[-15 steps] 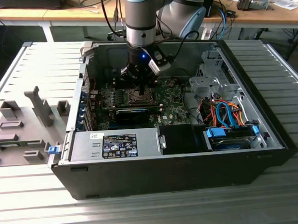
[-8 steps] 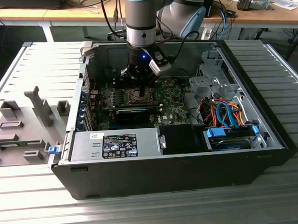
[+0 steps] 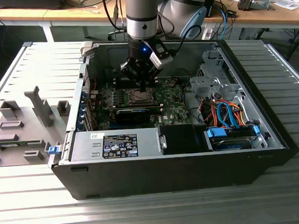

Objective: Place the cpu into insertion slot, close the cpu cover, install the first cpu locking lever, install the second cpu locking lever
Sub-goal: 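Install the first cpu locking lever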

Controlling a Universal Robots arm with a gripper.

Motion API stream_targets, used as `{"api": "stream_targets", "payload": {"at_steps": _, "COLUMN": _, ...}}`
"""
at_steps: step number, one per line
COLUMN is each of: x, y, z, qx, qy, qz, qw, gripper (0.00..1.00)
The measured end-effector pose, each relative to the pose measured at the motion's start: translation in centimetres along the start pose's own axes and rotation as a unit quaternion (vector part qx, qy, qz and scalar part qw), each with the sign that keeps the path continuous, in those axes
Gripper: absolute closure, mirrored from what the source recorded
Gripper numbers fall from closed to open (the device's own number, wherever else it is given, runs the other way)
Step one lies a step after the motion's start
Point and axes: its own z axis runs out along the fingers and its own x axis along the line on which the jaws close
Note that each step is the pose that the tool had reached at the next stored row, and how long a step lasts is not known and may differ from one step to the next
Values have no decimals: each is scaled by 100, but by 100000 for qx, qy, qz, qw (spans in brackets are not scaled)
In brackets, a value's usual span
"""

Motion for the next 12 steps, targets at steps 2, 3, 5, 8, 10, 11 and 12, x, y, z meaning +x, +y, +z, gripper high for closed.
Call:
{"api": "stream_targets", "payload": {"at_steps": 2, "x": 0, "y": -2, "z": -2, "qx": -1630, "qy": -150, "qz": 288, "qw": 99986, "gripper": 89}}
{"api": "stream_targets", "payload": {"at_steps": 3, "x": 0, "y": -3, "z": -4, "qx": -1637, "qy": -148, "qz": 334, "qw": 99986, "gripper": 89}}
{"api": "stream_targets", "payload": {"at_steps": 5, "x": 0, "y": -4, "z": -14, "qx": -1575, "qy": -143, "qz": 370, "qw": 99987, "gripper": 89}}
{"api": "stream_targets", "payload": {"at_steps": 8, "x": 0, "y": -5, "z": -14, "qx": -1519, "qy": -133, "qz": 366, "qw": 99988, "gripper": 89}}
{"api": "stream_targets", "payload": {"at_steps": 10, "x": 0, "y": -5, "z": -15, "qx": -1496, "qy": -128, "qz": 367, "qw": 99988, "gripper": 89}}
{"api": "stream_targets", "payload": {"at_steps": 11, "x": -1, "y": -4, "z": -14, "qx": -1492, "qy": -134, "qz": 366, "qw": 99988, "gripper": 89}}
{"api": "stream_targets", "payload": {"at_steps": 12, "x": -1, "y": -4, "z": -14, "qx": -1491, "qy": -133, "qz": 366, "qw": 99988, "gripper": 89}}
